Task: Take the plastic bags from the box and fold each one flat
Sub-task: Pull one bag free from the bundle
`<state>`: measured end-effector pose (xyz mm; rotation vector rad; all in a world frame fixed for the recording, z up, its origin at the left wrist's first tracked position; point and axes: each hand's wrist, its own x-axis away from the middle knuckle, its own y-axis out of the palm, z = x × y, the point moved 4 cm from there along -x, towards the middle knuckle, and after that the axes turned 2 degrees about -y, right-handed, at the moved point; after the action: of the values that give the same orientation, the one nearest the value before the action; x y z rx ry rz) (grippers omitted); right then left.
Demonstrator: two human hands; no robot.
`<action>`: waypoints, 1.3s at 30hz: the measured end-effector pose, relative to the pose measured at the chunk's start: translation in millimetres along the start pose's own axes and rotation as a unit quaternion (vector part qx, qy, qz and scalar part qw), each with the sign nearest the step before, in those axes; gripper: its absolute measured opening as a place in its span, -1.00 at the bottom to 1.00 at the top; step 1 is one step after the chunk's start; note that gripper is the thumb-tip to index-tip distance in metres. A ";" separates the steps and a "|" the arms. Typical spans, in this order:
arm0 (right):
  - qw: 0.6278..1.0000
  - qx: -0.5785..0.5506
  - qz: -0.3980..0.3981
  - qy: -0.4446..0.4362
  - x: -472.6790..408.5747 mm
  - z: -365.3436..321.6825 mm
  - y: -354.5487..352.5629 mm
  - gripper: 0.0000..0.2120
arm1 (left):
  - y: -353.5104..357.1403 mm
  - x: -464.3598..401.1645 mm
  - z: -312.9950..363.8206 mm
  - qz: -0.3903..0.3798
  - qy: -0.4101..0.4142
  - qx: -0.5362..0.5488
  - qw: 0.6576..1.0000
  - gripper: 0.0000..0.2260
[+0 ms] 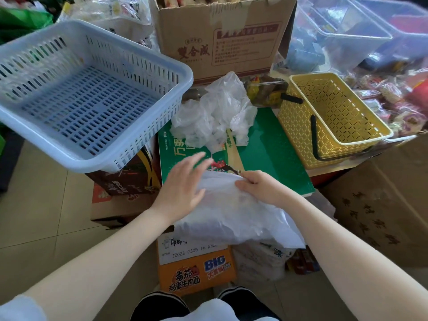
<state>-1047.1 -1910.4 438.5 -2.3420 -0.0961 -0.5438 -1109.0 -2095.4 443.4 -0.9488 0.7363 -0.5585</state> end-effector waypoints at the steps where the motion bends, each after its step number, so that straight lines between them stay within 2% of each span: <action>1: 1.000 0.001 -0.009 -0.009 -0.6 -3.9 -1.1 -0.70 | 4.6 -4.9 4.4 -0.029 0.036 -0.007 0.999 -0.44; 2: 1.000 -0.007 -0.008 -0.017 -1.1 -6.7 -3.8 -0.66 | 6.9 -9.6 6.7 -0.064 0.034 0.005 0.997 -0.49; 4: 0.999 -0.028 0.006 -0.034 -1.8 -6.7 -11.3 -0.68 | 12.0 -12.6 -4.2 -0.106 -0.035 0.066 0.992 -0.62; 6: 0.998 -0.048 0.027 -0.026 -2.8 3.9 -19.8 -0.88 | 12.3 -9.7 -22.4 -0.115 -0.122 0.144 0.975 -0.77; 7: 0.998 -0.051 0.035 -0.015 -2.9 9.6 -23.4 -0.89 | 10.4 -6.9 -30.8 -0.107 -0.163 0.189 0.962 -0.86; 8: 0.998 -0.043 0.036 -0.008 -3.6 13.6 -26.0 -0.82 | 7.6 -4.2 -38.0 -0.093 -0.200 0.237 0.946 -0.93; 10: 0.999 0.022 0.028 -0.036 -6.1 9.0 -26.2 -0.71 | 3.3 -0.1 -44.0 -0.077 -0.244 0.314 0.914 -0.88; 12: 0.991 0.071 0.015 -0.108 -8.7 -10.4 -17.3 -0.66 | 0.9 0.3 -43.2 -0.082 -0.254 0.357 0.895 -0.86; 14: 0.982 0.095 0.008 -0.164 -12.4 -30.2 -1.5 -0.69 | -2.2 -0.5 -40.8 -0.091 -0.249 0.375 0.888 -0.87; 17: 0.973 0.124 0.032 -0.194 -17.7 -45.8 21.2 -0.76 | -7.3 -0.9 -40.8 -0.096 -0.237 0.384 0.887 -0.88; 22: 0.963 0.185 0.076 -0.182 -18.5 -49.3 33.4 -0.77 | -19.6 3.7 -51.0 -0.076 -0.235 0.395 0.885 -0.87; 24: 0.957 0.216 0.079 -0.176 -16.9 -40.9 35.1 -0.92 | -22.6 7.7 -59.6 -0.066 -0.239 0.404 0.881 -0.86; 25: 0.958 0.225 0.081 -0.160 -15.2 -35.4 34.9 -0.78 | -23.4 10.2 -64.4 -0.065 -0.238 0.400 0.883 -0.85; 26: 0.959 0.233 0.080 -0.139 -13.2 -28.5 34.4 -0.65 | -24.7 12.9 -68.5 -0.069 -0.232 0.383 0.891 -0.83; 28: 0.964 0.237 0.080 -0.087 -9.2 -11.7 28.9 -0.57 | -24.5 19.5 -75.9 -0.091 -0.210 0.313 0.922 -0.83; 30: 0.967 0.240 0.082 -0.038 -2.2 3.3 21.9 -0.63 | -18.8 28.8 -87.0 -0.118 -0.201 0.227 0.945 -0.86; 33: 0.976 0.195 0.099 -0.002 5.4 14.0 13.6 -0.77 | -5.4 39.5 -98.6 -0.169 -0.222 0.089 0.956 -0.81; 35: 0.983 0.161 0.092 -0.013 7.8 6.9 12.8 -0.76 | 3.0 34.1 -81.8 -0.184 -0.166 0.015 0.969 -0.76; 37: 0.987 0.141 0.066 -0.042 7.9 -6.1 12.8 -0.76 | 7.4 17.8 -42.3 -0.175 -0.071 0.033 0.981 -0.72; 39: 0.988 0.135 0.032 -0.065 8.0 -18.4 10.9 -0.76 | 10.6 -0.1 -2.7 -0.180 -0.027 0.086 0.980 -0.68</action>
<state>-1044.0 -1931.4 446.8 -2.1062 -0.1446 -0.3237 -1110.0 -2091.6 433.2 -0.9364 0.4599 -0.8965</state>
